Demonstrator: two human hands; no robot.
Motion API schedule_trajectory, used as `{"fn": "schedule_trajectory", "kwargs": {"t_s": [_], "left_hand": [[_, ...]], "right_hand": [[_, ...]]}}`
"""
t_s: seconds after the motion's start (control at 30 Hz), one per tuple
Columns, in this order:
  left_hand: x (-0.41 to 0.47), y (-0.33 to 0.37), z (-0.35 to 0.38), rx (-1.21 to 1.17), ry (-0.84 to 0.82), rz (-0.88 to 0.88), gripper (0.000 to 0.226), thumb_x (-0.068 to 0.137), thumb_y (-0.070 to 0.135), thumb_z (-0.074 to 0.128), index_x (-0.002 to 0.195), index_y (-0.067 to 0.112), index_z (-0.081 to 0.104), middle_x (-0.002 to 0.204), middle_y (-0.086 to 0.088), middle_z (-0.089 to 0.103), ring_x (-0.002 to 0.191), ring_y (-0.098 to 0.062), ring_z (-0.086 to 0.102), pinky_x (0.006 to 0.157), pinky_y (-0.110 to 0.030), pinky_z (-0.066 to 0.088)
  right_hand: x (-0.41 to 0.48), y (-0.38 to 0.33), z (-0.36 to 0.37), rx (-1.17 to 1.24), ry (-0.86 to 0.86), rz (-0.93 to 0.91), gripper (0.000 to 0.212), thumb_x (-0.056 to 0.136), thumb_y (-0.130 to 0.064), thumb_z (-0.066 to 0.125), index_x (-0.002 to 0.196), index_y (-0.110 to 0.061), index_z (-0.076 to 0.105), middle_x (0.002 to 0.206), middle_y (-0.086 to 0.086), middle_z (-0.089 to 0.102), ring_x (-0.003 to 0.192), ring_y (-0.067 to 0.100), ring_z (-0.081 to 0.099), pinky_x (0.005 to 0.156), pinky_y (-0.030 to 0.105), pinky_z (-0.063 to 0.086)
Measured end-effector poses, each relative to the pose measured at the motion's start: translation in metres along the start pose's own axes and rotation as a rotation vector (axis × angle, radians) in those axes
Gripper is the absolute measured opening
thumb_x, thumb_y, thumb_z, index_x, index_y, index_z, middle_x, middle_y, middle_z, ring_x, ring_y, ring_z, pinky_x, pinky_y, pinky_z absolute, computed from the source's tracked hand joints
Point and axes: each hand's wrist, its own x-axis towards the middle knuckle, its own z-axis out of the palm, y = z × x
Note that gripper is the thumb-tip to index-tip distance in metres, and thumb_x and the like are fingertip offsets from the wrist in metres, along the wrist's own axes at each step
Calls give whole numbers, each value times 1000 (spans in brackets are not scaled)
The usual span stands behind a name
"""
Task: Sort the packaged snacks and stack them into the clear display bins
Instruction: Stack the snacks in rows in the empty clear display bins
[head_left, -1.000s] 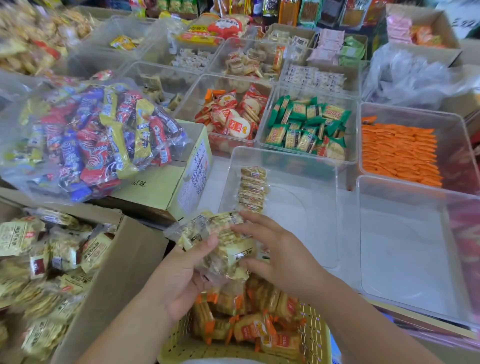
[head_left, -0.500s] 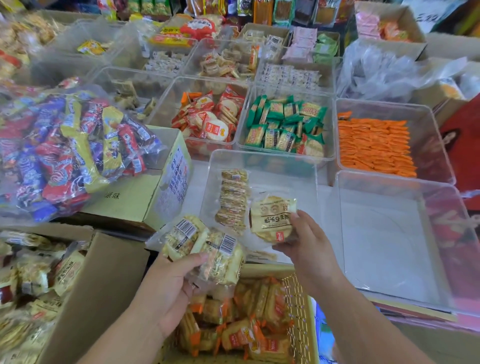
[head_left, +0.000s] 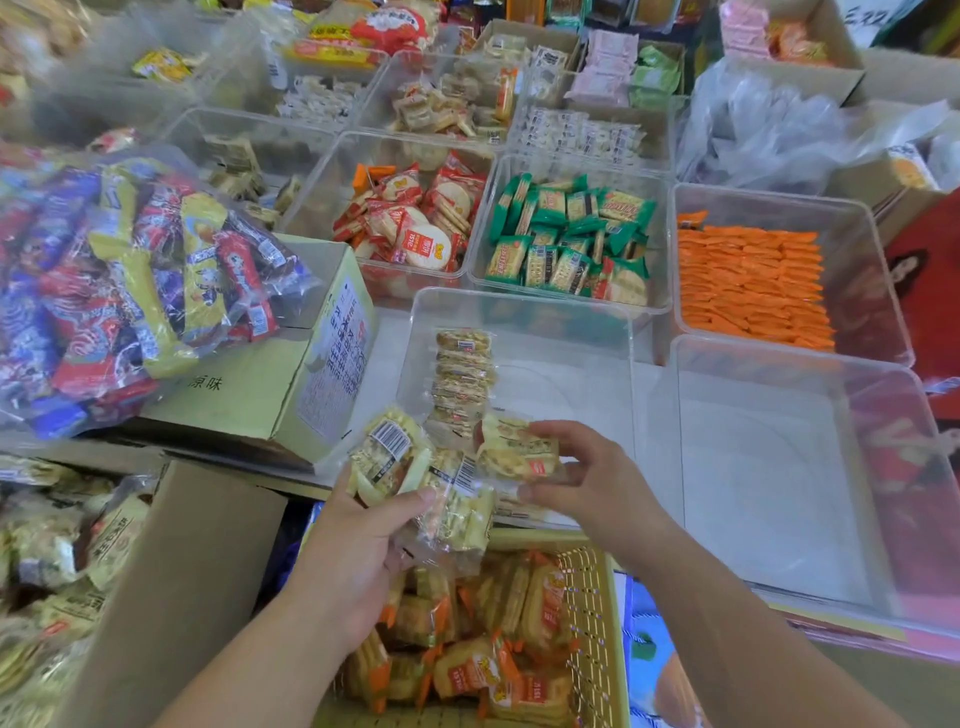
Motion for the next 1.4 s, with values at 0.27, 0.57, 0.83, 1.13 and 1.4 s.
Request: {"fn": "schedule_trajectory", "kwargs": {"t_s": [0.27, 0.57, 0.83, 1.13, 1.4], "left_hand": [[-2, 6, -25, -121, 91, 67, 122, 75, -1, 74, 161, 45, 1, 77, -23, 75, 82, -21, 79, 104, -69, 44], [-3, -1, -45, -251, 110, 65, 130, 65, -1, 79, 160, 47, 6, 121, -41, 60, 98, -21, 77, 70, -56, 62], [-4, 0, -46, -388, 73, -36, 68, 75, 0, 76, 139, -2, 51, 129, -22, 68, 102, -42, 73, 71, -52, 63], [-20, 2, -28, -358, 65, -60, 55, 67, 9, 80, 119, -2, 64, 127, -12, 67, 65, -34, 63, 84, -60, 60], [-38, -2, -5, -180, -14, -73, 60, 81, 48, 67, 129, 11, 67, 119, -19, 74, 105, -38, 74, 89, -56, 60]], "right_hand": [[75, 40, -22, -971, -177, 222, 53, 90, -49, 71, 134, -21, 61, 131, 4, 62, 113, 23, 58, 82, 27, 43], [93, 59, 1, -732, -456, 503, 61, 99, -44, 55, 156, -35, 33, 157, 3, 36, 124, 26, 48, 97, 40, 53], [81, 53, -3, -765, -399, 399, 68, 102, -48, 50, 160, -28, 23, 167, 3, 24, 149, 26, 31, 115, 36, 27], [-10, -20, 18, -594, -378, -310, 89, 74, -65, 74, 147, -66, 24, 161, -31, 15, 148, -2, 22, 114, 29, 30], [-46, -16, 35, -573, -191, -568, 55, 90, -53, 65, 143, -40, 56, 154, -14, 45, 140, 4, 42, 114, 30, 39]]}}
